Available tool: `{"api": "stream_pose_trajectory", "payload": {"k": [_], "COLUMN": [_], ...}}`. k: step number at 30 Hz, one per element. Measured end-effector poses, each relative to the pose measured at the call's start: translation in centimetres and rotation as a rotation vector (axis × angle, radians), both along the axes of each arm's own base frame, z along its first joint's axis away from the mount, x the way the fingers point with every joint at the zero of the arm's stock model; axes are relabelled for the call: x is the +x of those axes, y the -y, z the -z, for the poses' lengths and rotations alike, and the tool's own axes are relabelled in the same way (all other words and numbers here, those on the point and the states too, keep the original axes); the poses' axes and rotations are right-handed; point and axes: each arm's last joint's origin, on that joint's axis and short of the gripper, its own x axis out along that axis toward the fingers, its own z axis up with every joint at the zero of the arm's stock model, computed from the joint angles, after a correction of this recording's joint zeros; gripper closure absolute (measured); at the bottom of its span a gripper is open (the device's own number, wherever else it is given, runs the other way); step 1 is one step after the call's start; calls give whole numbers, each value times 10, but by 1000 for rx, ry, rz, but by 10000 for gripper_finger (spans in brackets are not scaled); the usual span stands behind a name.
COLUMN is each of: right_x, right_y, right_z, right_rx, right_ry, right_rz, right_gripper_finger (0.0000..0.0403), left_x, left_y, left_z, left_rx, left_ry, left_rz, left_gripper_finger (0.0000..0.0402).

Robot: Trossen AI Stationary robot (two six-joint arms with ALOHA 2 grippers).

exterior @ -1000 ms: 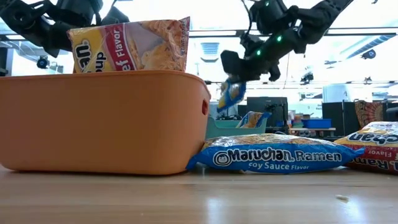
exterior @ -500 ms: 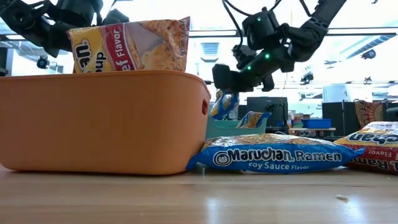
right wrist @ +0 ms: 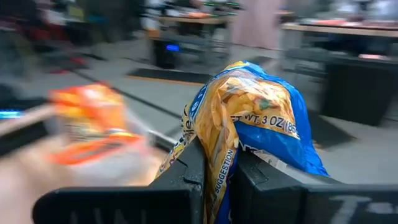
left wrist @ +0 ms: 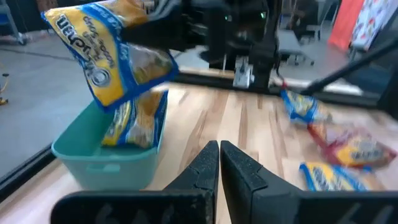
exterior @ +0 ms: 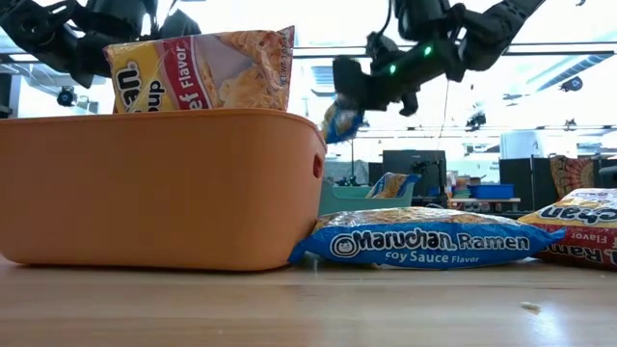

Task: Sort Maruchan noodles
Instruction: Put the blue noodle pack into the green bin

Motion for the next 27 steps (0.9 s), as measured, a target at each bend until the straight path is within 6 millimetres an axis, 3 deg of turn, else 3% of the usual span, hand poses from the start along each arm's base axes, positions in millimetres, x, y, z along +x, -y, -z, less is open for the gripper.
{"api": "stream_pose_trajectory", "payload": {"k": [6,12,21,27], "right_x": [-7,-14,-16,-7], "right_y": [-18,-37,-53,-54], "right_z": [-24,-36,-15,-7], "right_rx": [-19,-78,-187,-216], "right_ry": [99,290,458,497], "right_rz": [-223,-425,-498,-525], "right_gripper_finger": [378,378,378,378], "left_x": [1,1,1,18], "left_y": [0,0,0,-2], "left_z": [-11,-22,-30,-18], "left_rx": [-13,-17,-19,-45], "left_ry": [124,235,339,395], "left_rz": [-3,-1,3,16], "left_gripper_finger": [385,328,189,143]}}
